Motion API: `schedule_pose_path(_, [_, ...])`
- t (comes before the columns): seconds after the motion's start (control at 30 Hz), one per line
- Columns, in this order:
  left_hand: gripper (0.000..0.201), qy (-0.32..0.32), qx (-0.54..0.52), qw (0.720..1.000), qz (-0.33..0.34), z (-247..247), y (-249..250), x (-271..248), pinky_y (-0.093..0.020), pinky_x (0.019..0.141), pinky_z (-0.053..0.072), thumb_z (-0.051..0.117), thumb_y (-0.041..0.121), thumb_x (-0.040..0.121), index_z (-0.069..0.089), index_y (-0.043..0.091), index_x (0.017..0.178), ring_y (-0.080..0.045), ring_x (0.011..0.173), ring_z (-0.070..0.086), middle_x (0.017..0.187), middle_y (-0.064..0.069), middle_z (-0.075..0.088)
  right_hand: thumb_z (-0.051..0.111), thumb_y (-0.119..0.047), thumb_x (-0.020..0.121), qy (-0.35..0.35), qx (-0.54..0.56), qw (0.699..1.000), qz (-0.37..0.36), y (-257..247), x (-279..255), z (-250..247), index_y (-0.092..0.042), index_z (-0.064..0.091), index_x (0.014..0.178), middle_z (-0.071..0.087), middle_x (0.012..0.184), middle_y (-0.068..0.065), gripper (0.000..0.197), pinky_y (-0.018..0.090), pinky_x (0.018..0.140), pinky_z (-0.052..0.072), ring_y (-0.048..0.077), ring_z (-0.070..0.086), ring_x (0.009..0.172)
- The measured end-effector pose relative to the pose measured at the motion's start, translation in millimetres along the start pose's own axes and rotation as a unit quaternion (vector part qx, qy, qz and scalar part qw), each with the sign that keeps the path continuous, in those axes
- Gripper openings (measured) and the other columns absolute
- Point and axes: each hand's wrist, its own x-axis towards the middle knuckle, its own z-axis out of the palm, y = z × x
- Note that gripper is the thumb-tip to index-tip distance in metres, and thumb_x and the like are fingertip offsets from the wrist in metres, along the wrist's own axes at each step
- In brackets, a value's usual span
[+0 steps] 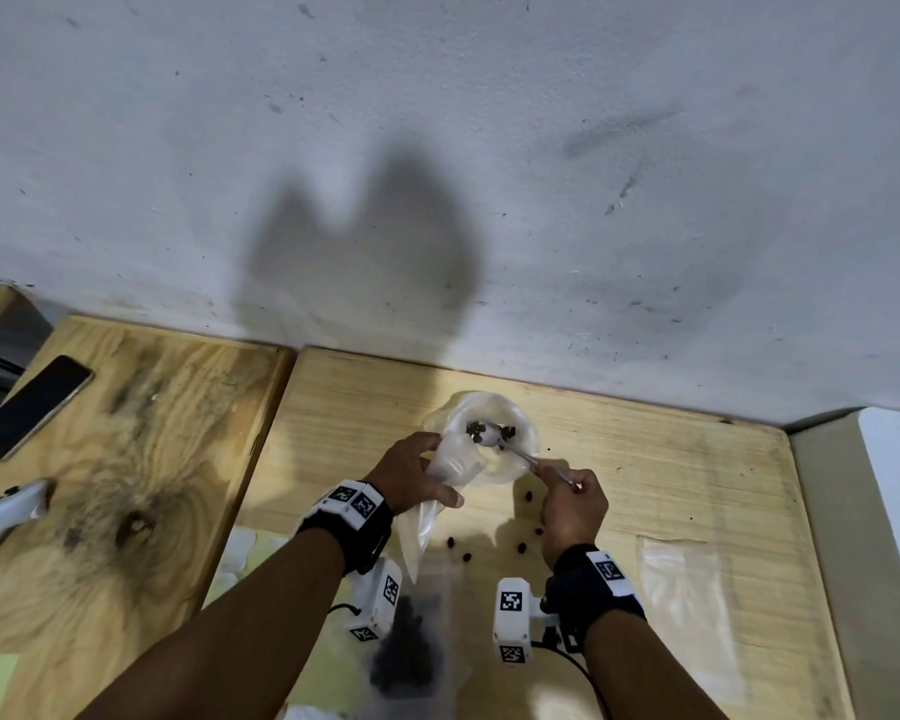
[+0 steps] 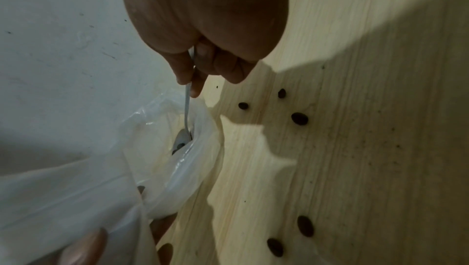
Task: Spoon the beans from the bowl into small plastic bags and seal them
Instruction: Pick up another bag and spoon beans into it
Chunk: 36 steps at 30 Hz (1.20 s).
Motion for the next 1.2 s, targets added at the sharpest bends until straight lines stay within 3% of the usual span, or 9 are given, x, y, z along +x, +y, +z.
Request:
schedule_pose_path(0.17, [0.114, 0.023, 0.016, 1.000, 0.008, 3.7, -0.2, -1.2, -0.040, 0.089, 0.055, 0.089, 0.039, 0.029, 0.049, 0.018, 0.134, -0.018, 0.109, 0.061, 0.129, 0.004, 0.056, 0.077, -0.007, 0.077, -0.008, 0.018, 1.000, -0.007, -5.3, 1.1, -12.9, -0.020, 0.045, 0.065, 0.042, 0.065, 0.006, 0.036, 0.029, 0.053, 0.027, 0.020, 0.031, 0.056])
schedule_pose_path(0.3, [0.103, 0.040, 0.018, 0.999, 0.017, 6.6, 0.9, -2.2, -0.036, 0.089, 0.053, 0.091, 0.026, 0.041, 0.049, 0.018, 0.135, -0.019, 0.111, 0.058, 0.131, 0.004, 0.054, 0.076, -0.007, 0.075, -0.021, 0.021, 0.999, -0.033, -22.0, -0.7, -24.4, -0.021, 0.047, 0.064, 0.046, 0.071, 0.011, 0.035, 0.030, 0.055, 0.028, 0.020, 0.033, 0.056])
schedule_pose_path(0.43, [0.092, 0.049, 0.023, 0.998, 0.027, 9.5, 2.3, -0.7, -0.029, 0.084, 0.050, 0.092, 0.015, 0.052, 0.048, 0.020, 0.133, -0.015, 0.110, 0.056, 0.129, 0.006, 0.052, 0.077, -0.007, 0.075, -0.043, 0.051, 0.994, -0.086, -51.8, -9.0, -35.5, -0.022, 0.047, 0.060, 0.049, 0.073, 0.015, 0.037, 0.030, 0.056, 0.028, 0.019, 0.033, 0.053])
schedule_pose_path(0.6, [0.091, 0.056, 0.043, 0.997, 0.041, 14.2, 7.1, -1.1, -0.026, 0.085, 0.044, 0.091, 0.015, 0.057, 0.046, 0.017, 0.135, -0.012, 0.109, 0.050, 0.129, 0.007, 0.048, 0.076, 0.003, 0.078, -0.106, 0.011, 0.972, -0.212, -91.1, -27.3, -35.6, -0.005, 0.047, 0.072, 0.055, 0.073, 0.022, 0.030, 0.024, 0.054, 0.039, 0.012, 0.044, 0.049])
schedule_pose_path(0.77, [0.090, 0.060, 0.042, 0.997, 0.035, 16.6, 7.9, -1.8, -0.025, 0.084, 0.041, 0.091, 0.017, 0.058, 0.045, 0.016, 0.136, -0.013, 0.109, 0.049, 0.130, 0.005, 0.047, 0.082, -0.006, 0.077, -0.186, -0.124, 0.926, -0.306, -101.2, -40.1, -26.0, -0.012, 0.055, 0.071, 0.063, 0.068, 0.004, 0.028, 0.024, 0.054, 0.040, 0.016, 0.049, 0.057])
schedule_pose_path(0.9, [0.094, 0.074, 0.040, 0.996, 0.038, 17.0, 6.5, -8.0, -0.027, 0.088, 0.043, 0.091, 0.015, 0.058, 0.043, 0.012, 0.138, -0.016, 0.115, 0.049, 0.137, -0.002, 0.044, 0.080, -0.003, 0.079, -0.123, -0.044, 0.948, -0.291, -97.8, -36.4, -27.1, -0.012, 0.058, 0.073, 0.068, 0.076, 0.009, 0.024, 0.029, 0.064, 0.048, 0.019, 0.061, 0.069])
schedule_pose_path(1.03, [0.089, 0.105, 0.022, 0.993, 0.042, 16.9, 1.8, -17.3, -0.030, 0.088, 0.047, 0.092, 0.015, 0.056, 0.045, 0.013, 0.132, -0.017, 0.115, 0.050, 0.135, -0.002, 0.042, 0.079, -0.012, 0.079, -0.017, 0.000, 0.980, -0.197, -75.4, -23.6, -31.3, -0.017, 0.057, 0.070, 0.066, 0.078, 0.016, 0.025, 0.038, 0.075, 0.049, 0.022, 0.059, 0.072])
schedule_pose_path(1.13, [0.080, 0.136, 0.006, 0.990, 0.042, 17.7, -2.3, -23.9, -0.031, 0.084, 0.051, 0.093, 0.017, 0.054, 0.053, 0.017, 0.124, -0.016, 0.105, 0.054, 0.126, 0.001, 0.044, 0.078, -0.015, 0.071, -0.008, -0.045, 0.993, -0.106, -59.1, -20.6, -28.1, -0.016, 0.057, 0.063, 0.066, 0.073, 0.019, 0.023, 0.037, 0.062, 0.045, 0.024, 0.050, 0.059])
schedule_pose_path(1.2, [0.075, 0.139, 0.012, 0.989, 0.045, 18.8, -4.2, -27.7, -0.030, 0.082, 0.050, 0.093, 0.020, 0.055, 0.056, 0.019, 0.121, -0.017, 0.103, 0.055, 0.121, 0.001, 0.046, 0.078, -0.010, 0.071, -0.018, -0.064, 0.996, -0.054, -52.9, -20.8, -22.6, -0.012, 0.054, 0.065, 0.053, 0.056, 0.015, 0.024, 0.031, 0.051, 0.036, 0.023, 0.041, 0.048])
